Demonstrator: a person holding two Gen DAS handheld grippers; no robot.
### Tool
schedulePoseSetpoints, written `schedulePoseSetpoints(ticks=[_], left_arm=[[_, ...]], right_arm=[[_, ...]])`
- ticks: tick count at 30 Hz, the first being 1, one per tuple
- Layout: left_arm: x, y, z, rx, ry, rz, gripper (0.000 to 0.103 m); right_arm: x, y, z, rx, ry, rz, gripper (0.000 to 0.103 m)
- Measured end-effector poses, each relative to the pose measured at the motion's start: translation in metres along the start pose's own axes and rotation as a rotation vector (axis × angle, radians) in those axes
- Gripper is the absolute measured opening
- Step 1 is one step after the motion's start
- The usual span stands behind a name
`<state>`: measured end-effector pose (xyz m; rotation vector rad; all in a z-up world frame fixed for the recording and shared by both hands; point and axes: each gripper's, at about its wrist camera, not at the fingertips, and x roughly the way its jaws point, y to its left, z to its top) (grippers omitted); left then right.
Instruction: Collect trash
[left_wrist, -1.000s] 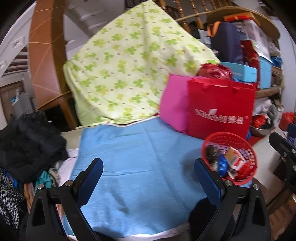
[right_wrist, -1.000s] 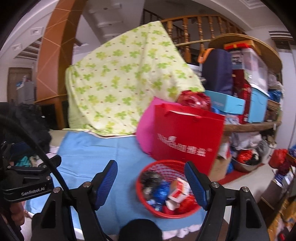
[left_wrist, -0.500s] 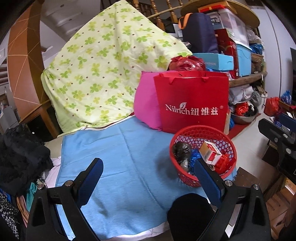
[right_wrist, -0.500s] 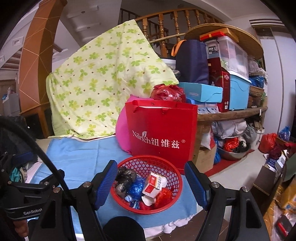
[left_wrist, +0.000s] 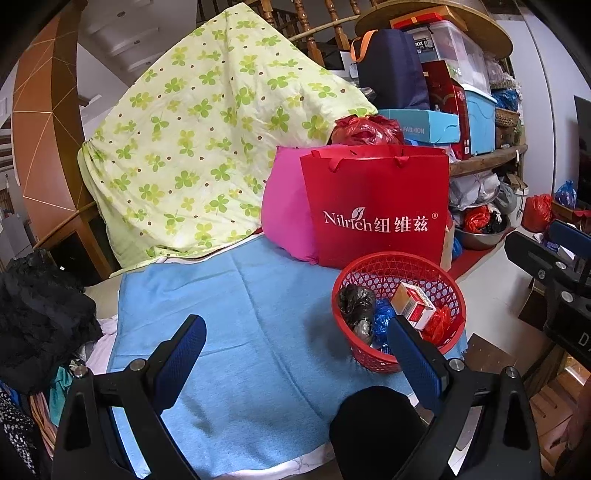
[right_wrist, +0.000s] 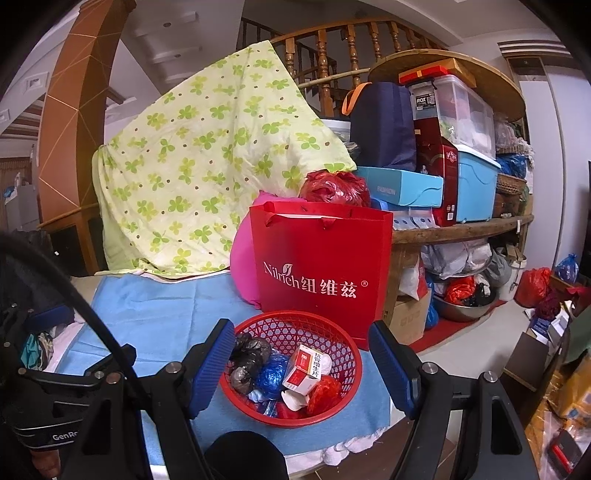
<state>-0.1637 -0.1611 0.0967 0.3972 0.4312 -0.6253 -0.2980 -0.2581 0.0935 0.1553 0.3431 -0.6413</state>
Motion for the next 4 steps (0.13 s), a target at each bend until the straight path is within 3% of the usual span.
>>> schedulePoseSetpoints(ticks=[4], left_arm=[[-0.0013, 0.0039, 0.0021, -0.011, -0.024, -0.018, 0.098]], right_arm=[[0.0002, 0.0023, 0.0014, -0.005, -0.006, -0.005, 0.078]])
